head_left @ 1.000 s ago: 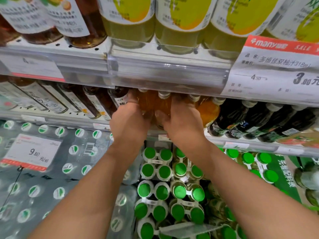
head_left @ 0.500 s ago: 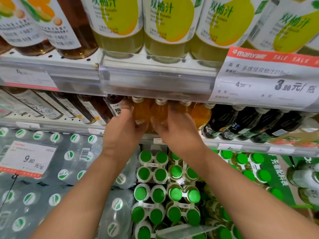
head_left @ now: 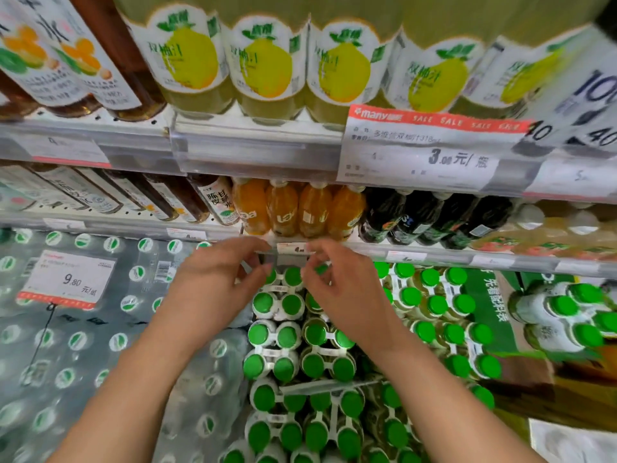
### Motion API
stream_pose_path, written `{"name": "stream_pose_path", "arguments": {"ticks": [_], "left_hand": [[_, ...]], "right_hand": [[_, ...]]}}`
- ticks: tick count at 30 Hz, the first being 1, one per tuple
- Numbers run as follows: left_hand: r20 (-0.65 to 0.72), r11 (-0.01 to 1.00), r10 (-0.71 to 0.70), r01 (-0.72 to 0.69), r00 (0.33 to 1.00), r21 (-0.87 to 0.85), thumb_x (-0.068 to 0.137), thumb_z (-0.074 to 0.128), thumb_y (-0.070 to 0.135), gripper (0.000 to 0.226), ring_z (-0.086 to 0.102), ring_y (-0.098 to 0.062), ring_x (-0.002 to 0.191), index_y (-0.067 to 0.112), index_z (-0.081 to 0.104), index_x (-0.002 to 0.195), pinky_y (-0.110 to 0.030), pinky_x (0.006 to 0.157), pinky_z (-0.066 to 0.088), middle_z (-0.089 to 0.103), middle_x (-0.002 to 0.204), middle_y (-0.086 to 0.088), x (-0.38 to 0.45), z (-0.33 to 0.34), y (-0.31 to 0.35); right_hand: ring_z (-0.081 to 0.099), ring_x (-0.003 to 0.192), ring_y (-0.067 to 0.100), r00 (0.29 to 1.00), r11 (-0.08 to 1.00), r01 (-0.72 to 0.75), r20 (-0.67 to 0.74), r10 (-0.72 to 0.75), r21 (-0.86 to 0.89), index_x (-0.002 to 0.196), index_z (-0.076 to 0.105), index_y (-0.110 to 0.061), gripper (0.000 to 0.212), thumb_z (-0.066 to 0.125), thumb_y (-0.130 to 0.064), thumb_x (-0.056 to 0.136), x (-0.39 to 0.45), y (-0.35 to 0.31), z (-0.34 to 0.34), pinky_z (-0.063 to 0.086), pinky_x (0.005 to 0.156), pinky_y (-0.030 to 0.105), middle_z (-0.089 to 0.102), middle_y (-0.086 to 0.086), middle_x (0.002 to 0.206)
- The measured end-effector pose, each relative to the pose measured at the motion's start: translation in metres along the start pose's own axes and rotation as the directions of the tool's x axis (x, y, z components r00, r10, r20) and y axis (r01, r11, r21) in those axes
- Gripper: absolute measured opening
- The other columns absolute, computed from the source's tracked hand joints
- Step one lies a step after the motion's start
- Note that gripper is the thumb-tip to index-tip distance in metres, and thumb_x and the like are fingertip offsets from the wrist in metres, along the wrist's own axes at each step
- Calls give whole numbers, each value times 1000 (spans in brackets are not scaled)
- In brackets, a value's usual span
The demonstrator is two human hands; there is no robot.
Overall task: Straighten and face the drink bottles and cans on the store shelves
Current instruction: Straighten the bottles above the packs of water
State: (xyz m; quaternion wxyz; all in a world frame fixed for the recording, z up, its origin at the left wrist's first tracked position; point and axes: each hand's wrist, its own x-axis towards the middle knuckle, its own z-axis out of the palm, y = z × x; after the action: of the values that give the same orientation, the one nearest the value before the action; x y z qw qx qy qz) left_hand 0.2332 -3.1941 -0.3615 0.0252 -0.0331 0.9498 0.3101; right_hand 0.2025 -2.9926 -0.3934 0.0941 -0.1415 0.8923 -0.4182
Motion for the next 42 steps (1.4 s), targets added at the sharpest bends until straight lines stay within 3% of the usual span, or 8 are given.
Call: {"name": "stream_pose_path", "arguments": {"ticks": [5,11,24,29,32,36,39,42], "left_hand": [[215,989,-37,5,976,145,82,36,70,60,64,-6,84,40,61,126,-36,81,54,66,98,22,-21,-39,21],[319,967,-78,-6,945,255,98,54,53,46,62,-5,103,40,47,141,-27,84,48,64,118,20,-52,-82,67],[281,960,105,-171,954,222,96,54,52,48,61,-11,110,37,47,142,-32,90,49,63,125,12,-85,-161,122],[73,943,286,-294,955,154,92,38,66,66,26,-10,149,36,40,150,-32,121,26,27,162,16,-83,-200,106],[-225,921,378,-340,898,191,97,52,48,66,-1,-15,156,33,29,157,-45,125,15,-5,168,15,-75,-234,104],[-357,849,467,-296,809,439,90,60,46,89,-11,-33,155,19,14,162,-57,122,15,-12,169,-6,-53,-271,112],[-353,837,409,-192,842,512,86,66,50,102,-11,-40,154,17,7,162,-61,121,13,-12,169,-12,-29,-284,113],[-333,857,334,-137,882,497,86,65,50,108,-12,-36,154,19,-5,162,-63,121,17,-19,168,-6,-14,-287,104]], "right_hand": [[64,76,12,990,992,23,141,-5,-127,114,65,-19,22,62,-31,96,-32,-16,-34,55,72,39,71,-3,94],[63,90,13,935,962,-6,339,103,-275,128,59,-26,32,58,-40,99,-72,-59,-97,55,83,35,71,-4,108],[61,74,5,966,939,-47,223,129,-340,123,61,-30,28,56,-38,97,-113,-152,-166,53,71,32,69,-12,93],[55,62,-1,975,935,-30,193,105,-353,123,60,-33,27,59,-41,98,-112,-181,-165,41,57,15,71,-12,99],[65,74,2,982,939,-19,170,82,-344,121,60,-34,24,59,-41,98,-105,-201,-157,52,69,16,73,-14,96],[64,87,-1,993,939,-4,107,43,-344,131,45,-50,38,60,-43,98,-100,-228,-156,54,83,21,67,-20,108],[57,109,-3,991,935,17,-117,-62,-353,150,27,-49,62,60,-43,98,-99,-245,-171,47,97,20,55,-21,135],[43,137,8,861,888,132,-393,-323,-441,155,36,-25,61,59,-34,99,-79,-267,-202,33,113,26,43,-9,152]]}}
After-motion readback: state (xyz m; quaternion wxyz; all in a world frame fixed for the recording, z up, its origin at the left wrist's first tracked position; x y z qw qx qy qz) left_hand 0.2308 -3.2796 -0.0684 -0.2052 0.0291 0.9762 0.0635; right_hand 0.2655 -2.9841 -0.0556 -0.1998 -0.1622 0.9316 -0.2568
